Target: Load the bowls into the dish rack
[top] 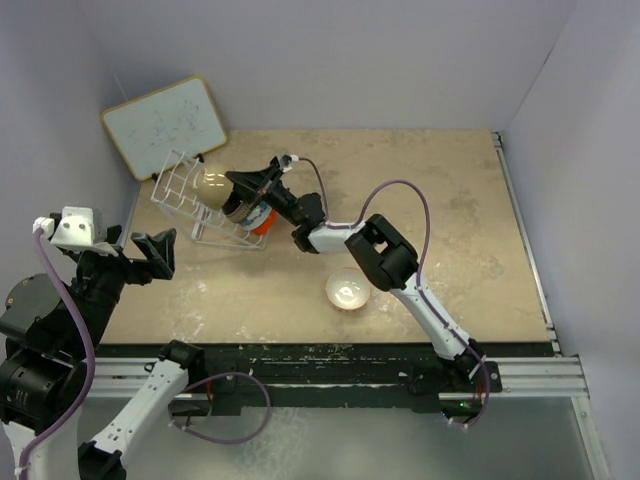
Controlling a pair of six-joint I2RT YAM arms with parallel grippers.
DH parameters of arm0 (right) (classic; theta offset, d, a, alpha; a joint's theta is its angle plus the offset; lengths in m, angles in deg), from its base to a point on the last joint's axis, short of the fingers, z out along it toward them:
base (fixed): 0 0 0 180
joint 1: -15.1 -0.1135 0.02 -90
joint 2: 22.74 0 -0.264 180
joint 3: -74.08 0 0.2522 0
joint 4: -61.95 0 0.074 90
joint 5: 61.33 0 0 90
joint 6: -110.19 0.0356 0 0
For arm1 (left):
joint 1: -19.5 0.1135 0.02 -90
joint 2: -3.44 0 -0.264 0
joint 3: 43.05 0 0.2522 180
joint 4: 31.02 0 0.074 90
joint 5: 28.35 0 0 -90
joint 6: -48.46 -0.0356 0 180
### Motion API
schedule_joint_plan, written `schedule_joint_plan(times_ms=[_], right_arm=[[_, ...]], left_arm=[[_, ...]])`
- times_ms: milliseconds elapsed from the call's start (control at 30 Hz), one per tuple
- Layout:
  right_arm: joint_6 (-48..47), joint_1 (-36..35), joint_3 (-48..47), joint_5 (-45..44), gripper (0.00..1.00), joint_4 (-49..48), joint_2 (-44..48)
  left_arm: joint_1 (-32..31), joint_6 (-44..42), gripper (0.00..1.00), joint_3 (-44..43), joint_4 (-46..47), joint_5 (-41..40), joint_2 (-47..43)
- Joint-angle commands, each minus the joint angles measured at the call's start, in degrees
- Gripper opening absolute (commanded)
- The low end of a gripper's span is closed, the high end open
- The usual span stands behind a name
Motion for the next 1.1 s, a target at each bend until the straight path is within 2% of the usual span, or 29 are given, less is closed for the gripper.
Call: schedule_joint_plan(times_ms=[0,600,1067], right_arm=[[1.87,0.09,1.36,-1.85,0.0,-13.02,3.26],[-1.38,2.29,1.55,1.19,0.0,-9.5,2.29],[-0.03,2.76,-4.33,3.8,0.0,-5.43,-1.81]], left_arm=[[-0.29,-0.8,0.99,0.0,1.79,-0.91,-0.05],[-0.27,-0.97,0.99,1.06,1.94,-1.21,-0.24],[-0.26,-1.0,0.99,1.71,2.34,-1.17,-0.44]])
